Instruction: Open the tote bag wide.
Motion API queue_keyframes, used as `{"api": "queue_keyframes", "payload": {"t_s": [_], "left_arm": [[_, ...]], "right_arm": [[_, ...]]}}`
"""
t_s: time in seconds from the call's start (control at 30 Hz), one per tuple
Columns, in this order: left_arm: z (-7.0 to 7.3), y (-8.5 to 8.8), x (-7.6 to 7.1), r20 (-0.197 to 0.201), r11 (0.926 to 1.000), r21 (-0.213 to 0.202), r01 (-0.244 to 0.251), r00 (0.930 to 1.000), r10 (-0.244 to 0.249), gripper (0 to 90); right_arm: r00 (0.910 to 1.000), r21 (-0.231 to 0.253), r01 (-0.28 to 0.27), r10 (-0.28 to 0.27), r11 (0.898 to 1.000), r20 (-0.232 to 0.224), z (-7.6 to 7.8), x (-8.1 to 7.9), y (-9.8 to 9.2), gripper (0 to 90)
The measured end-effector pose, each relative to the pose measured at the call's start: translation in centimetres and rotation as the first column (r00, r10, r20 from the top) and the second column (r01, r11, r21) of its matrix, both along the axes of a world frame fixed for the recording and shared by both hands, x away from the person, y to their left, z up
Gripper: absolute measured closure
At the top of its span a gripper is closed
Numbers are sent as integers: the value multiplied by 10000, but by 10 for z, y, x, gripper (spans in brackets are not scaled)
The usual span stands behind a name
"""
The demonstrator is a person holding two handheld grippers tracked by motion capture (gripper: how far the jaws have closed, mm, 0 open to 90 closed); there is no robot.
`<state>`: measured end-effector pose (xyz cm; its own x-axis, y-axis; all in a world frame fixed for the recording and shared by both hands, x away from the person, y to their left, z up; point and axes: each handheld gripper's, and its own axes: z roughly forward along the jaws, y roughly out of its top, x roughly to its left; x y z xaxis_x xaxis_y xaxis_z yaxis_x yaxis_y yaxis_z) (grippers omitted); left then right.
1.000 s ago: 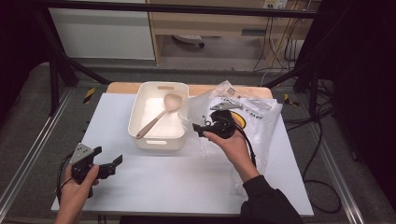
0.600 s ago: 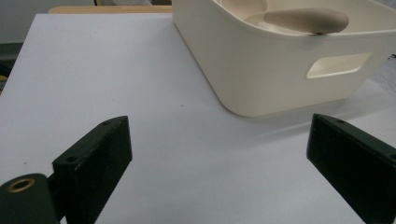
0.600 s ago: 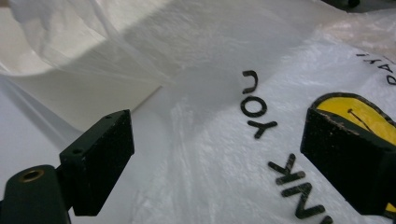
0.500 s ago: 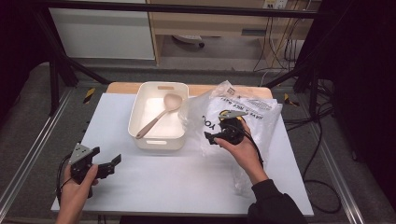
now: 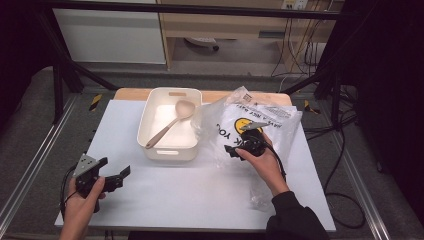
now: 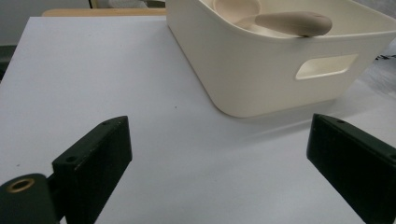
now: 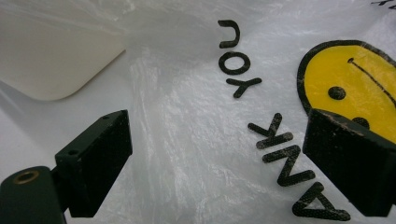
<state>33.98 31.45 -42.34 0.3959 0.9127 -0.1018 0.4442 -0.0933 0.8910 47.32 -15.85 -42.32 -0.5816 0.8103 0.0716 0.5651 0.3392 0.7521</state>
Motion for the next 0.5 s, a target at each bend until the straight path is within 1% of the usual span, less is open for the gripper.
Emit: {"api": "queue_keyframes", "payload": {"t_s": [0.07,0.13,0.37,0.5], "left_arm": [[0,0,0,-38,10000,44,21,10000,-21,63],[-1,1,0,-48,10000,-10,-38,10000,38,63],[-1,0,0,-66,10000,1,-30,10000,30,63],[-2,0,0,-92,10000,7,-16,10000,16,63]], "right_arm": [[10000,-79,-46,46,10000,-44,-3,1,1,84],[10000,-78,-61,60,10000,-52,-5,1,1,82],[9989,-513,-354,337,9981,-338,-17,1,9,78],[9980,-746,-530,502,9958,-392,-22,1,14,85]]}}
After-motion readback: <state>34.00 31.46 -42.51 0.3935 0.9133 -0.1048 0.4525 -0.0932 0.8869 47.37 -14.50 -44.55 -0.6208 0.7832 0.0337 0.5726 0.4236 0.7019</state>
